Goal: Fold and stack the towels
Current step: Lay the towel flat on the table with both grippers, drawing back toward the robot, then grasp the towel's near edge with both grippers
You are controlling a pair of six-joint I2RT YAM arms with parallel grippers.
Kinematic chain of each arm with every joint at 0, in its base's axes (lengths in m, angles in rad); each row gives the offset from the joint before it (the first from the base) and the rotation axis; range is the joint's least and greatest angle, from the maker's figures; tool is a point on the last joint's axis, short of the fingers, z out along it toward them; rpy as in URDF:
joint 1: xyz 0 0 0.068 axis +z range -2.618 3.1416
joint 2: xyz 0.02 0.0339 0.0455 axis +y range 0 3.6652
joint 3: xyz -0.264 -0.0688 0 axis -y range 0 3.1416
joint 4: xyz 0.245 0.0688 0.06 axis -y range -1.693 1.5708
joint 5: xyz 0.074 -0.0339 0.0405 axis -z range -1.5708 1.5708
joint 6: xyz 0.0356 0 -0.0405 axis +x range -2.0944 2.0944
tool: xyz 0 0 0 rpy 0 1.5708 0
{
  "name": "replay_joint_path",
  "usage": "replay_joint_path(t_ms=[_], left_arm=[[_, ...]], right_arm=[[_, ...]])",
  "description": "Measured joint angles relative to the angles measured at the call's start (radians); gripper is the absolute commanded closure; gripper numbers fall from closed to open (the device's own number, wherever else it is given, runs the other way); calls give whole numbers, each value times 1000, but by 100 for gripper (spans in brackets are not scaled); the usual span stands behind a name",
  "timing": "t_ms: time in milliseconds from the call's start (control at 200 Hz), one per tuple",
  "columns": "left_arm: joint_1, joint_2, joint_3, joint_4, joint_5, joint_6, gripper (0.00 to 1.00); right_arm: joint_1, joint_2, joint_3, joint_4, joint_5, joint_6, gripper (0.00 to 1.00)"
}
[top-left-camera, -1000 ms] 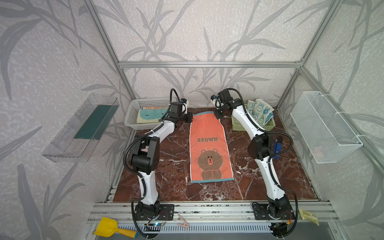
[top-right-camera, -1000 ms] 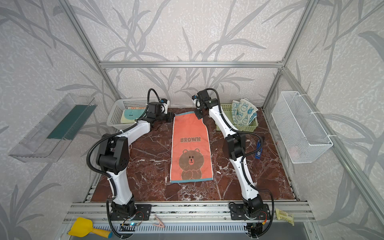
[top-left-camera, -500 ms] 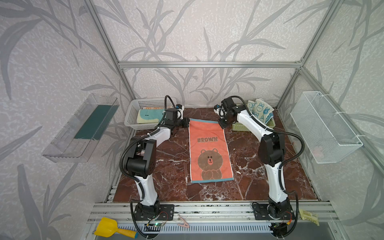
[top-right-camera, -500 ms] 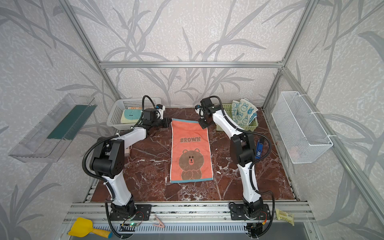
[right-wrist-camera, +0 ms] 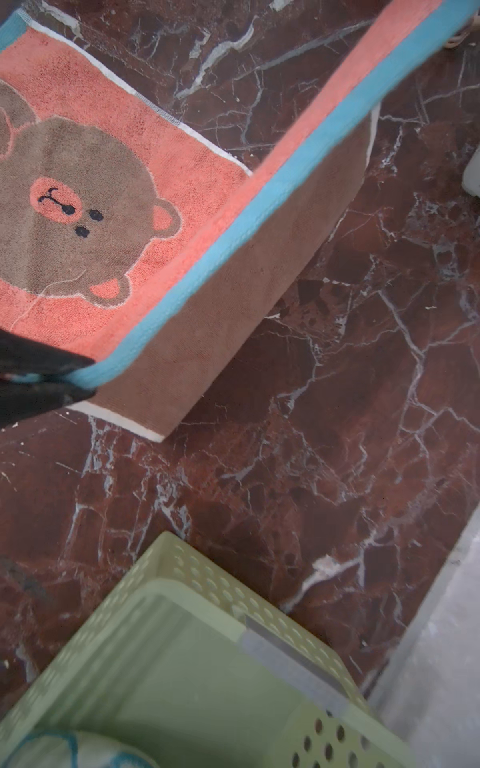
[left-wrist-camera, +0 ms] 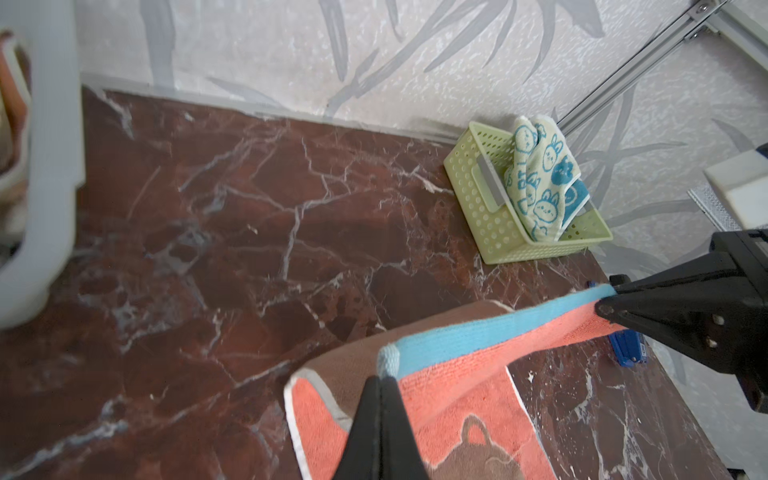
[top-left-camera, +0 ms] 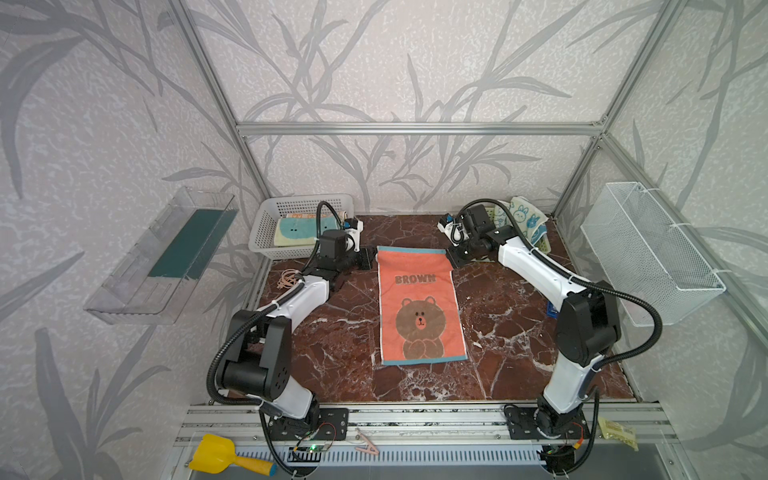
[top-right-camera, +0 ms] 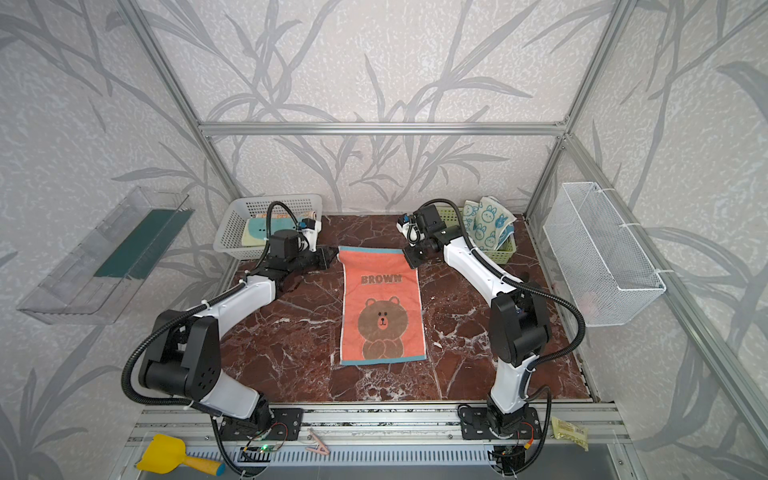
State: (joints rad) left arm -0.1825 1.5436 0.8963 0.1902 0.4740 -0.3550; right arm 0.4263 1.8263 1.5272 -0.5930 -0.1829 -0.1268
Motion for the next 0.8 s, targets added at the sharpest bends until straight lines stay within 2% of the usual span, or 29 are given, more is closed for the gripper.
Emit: replay_joint_path(t_ms=[200, 340, 505, 665, 800], left_arm=[[-16, -46, -201, -20, 18, -49, 100], [-22, -141, -212, -72, 10, -48, 100], [-31, -267, -200, -131, -5, -36, 100], [-66, -298, -199, -165, -21, -30, 100], [-103, -299, -248, -169, -38, -34, 100]], right_arm=[[23, -17, -181, 18, -48, 33, 100], [34, -34, -195, 9, -53, 38, 100], [43, -132, -195, -3, -50, 40, 100], [45, -225, -212, -5, -43, 40, 100], [45, -256, -304, -1, -43, 45, 100]])
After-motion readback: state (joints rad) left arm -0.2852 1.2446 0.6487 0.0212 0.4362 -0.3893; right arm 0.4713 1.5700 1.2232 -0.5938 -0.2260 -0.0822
